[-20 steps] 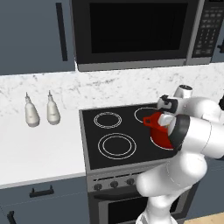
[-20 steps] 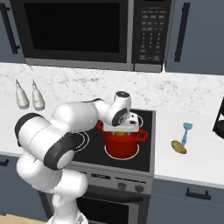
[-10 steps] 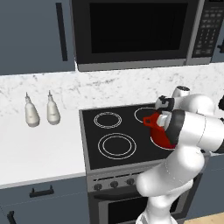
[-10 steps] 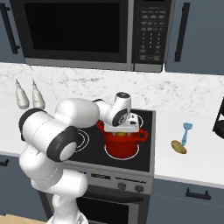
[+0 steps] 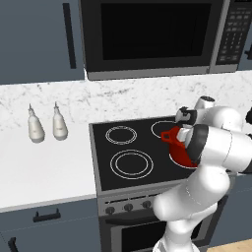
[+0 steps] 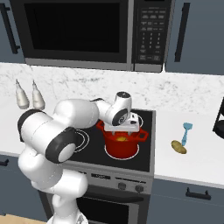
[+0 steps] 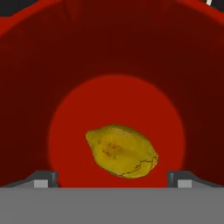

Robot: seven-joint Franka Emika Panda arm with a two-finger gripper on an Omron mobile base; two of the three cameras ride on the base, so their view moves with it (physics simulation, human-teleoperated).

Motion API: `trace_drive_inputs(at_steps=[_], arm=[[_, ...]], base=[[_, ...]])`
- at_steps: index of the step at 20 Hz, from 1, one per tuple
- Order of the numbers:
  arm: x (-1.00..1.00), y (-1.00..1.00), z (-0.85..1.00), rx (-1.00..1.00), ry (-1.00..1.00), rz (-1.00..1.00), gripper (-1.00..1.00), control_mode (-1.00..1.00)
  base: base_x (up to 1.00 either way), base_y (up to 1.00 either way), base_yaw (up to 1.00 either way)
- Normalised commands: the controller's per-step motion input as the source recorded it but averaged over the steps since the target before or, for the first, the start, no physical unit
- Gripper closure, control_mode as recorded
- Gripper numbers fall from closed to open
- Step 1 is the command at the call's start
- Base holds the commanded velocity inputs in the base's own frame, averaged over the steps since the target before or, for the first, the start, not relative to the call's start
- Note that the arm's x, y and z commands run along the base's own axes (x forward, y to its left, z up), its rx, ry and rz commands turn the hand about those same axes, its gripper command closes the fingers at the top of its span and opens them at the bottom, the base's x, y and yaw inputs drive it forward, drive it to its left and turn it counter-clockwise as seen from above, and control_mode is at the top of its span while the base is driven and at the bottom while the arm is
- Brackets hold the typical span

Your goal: Put the potato and lemon in the pot. Retrieve the spatula and lightly stir the vegetables in the pot.

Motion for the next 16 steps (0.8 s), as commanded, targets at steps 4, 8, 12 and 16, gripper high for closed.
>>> trace_drive_inputs(at_steps=[4,8,12,16], arm=[[-0.43,0.01,0.72,-0.02,-0.12,0.0,-1.0,-1.0],[-0.48,-0.03,0.86,0.0,-0.03,-0.01,-1.0,-1.0],[-0.6,-0.37,0.61,0.0,0.0,0.0,-1.0,-1.0],[-0.79,-0.58,0.38,0.0,0.0,0.0,-1.0,-1.0]], base=[[0.0,0.0,0.0],[0.0,0.0,0.0],[0.0,0.0,0.0],[0.0,0.0,0.0]])
